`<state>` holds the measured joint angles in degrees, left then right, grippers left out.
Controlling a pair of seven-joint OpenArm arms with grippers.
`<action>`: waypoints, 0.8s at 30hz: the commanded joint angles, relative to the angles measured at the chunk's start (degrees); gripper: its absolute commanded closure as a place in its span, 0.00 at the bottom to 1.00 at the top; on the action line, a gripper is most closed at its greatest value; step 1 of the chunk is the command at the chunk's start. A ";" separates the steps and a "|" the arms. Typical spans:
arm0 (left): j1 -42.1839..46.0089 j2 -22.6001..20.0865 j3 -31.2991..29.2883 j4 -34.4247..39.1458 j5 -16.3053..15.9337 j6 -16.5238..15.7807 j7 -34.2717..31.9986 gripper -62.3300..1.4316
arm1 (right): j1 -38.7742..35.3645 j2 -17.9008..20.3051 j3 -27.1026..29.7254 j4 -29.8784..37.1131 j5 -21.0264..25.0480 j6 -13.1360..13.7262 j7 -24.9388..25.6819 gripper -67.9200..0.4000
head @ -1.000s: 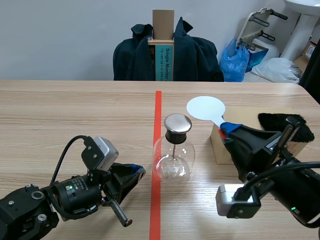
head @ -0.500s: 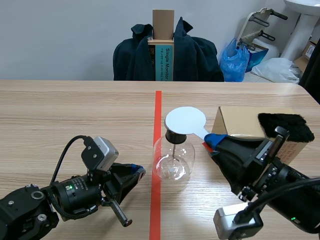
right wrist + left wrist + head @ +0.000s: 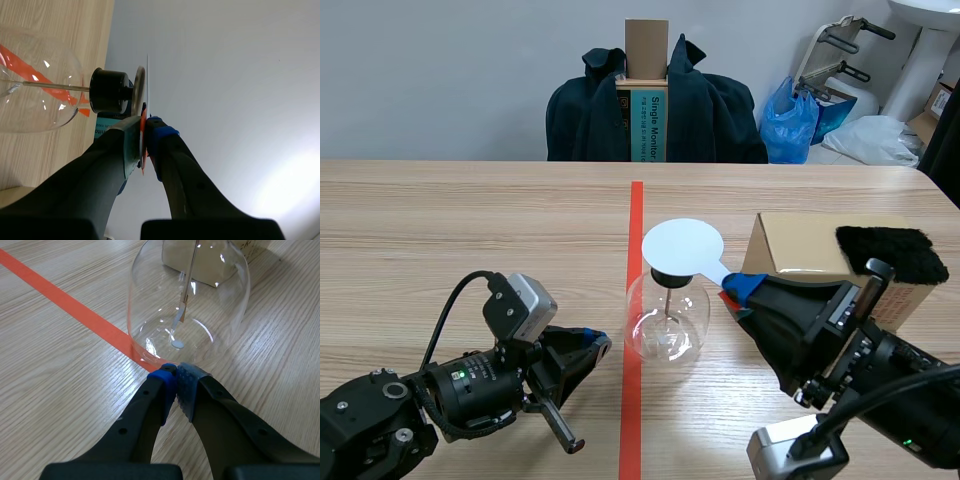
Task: Do the electroscope experiment.
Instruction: 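Move the plate toward and away from the electroscope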
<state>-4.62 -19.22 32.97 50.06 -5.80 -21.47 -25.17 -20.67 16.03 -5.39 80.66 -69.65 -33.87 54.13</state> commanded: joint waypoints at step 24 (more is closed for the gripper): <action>-0.28 0.15 -0.04 1.25 -0.35 -0.24 -0.96 0.95 | 0.81 0.48 0.07 0.48 0.83 -0.59 -31.58 0.98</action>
<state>-4.62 -19.22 32.97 50.06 -5.80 -21.47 -25.17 -20.67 16.01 -5.39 80.66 -69.45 -33.82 22.44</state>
